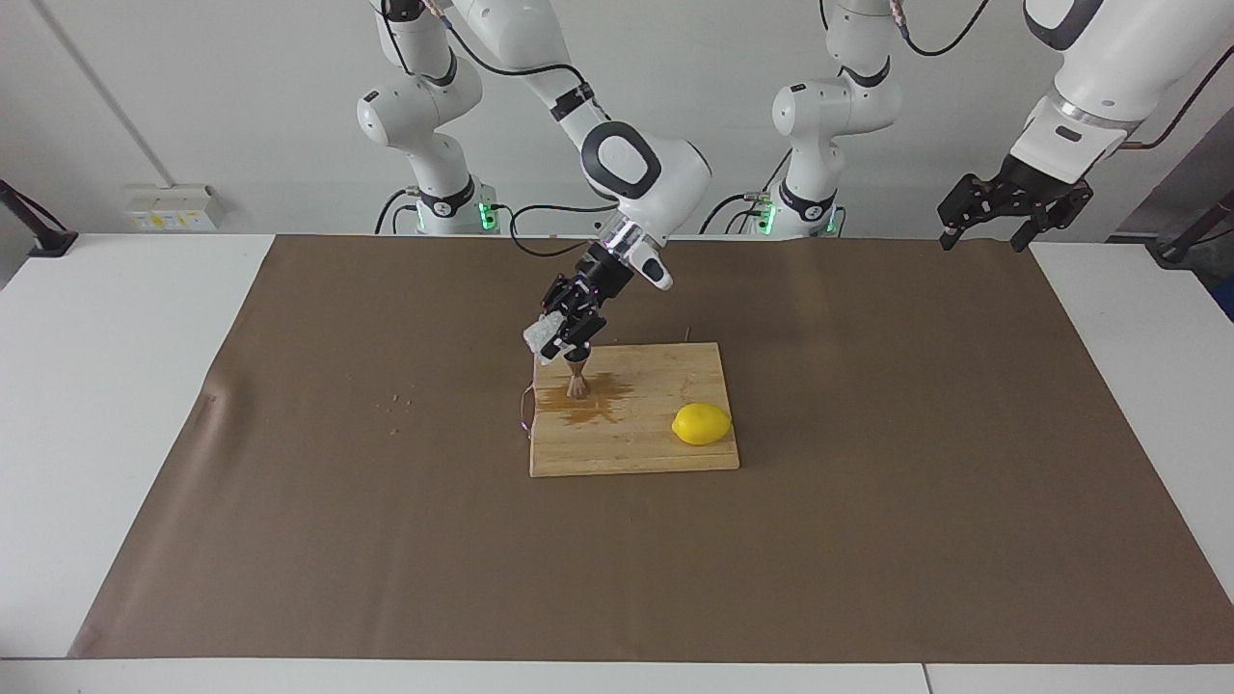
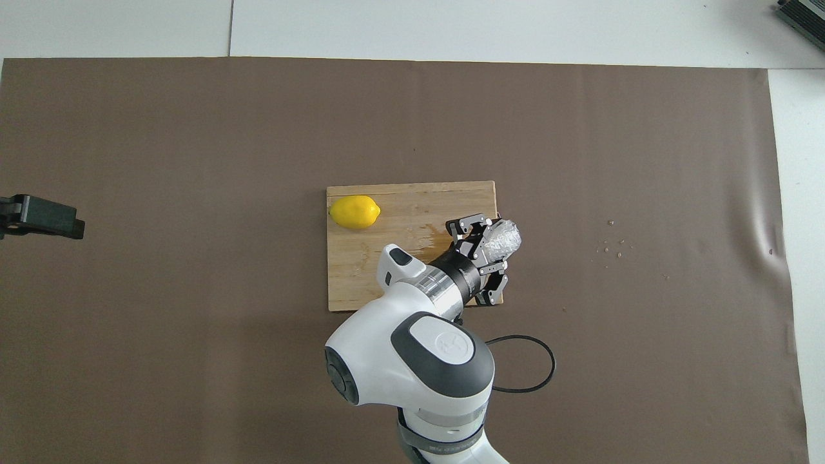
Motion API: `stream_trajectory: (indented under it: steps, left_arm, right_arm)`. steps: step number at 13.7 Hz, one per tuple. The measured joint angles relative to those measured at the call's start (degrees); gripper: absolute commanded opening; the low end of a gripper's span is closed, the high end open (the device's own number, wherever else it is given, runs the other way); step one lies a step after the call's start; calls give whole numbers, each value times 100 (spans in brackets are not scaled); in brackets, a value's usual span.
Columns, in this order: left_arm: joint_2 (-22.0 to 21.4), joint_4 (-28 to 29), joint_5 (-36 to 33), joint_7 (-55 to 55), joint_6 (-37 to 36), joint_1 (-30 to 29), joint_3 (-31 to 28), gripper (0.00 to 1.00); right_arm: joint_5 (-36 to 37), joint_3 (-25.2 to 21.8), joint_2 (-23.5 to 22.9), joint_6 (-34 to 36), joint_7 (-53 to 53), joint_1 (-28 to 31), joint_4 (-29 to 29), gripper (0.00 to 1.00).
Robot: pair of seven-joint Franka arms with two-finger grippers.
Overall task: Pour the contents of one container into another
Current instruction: 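Tilt the white cup with the right gripper to pour into the metal cup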
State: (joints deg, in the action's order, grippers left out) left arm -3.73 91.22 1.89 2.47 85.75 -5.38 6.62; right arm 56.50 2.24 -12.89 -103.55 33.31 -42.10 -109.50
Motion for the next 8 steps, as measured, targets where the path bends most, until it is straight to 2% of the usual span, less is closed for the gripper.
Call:
stream_trajectory:
  steps: [8]
  left_arm:
    - [0, 0, 0, 0, 0, 0, 0, 100]
  right_arm:
    - [-1298, -2, 107, -394, -5, 484, 315, 0]
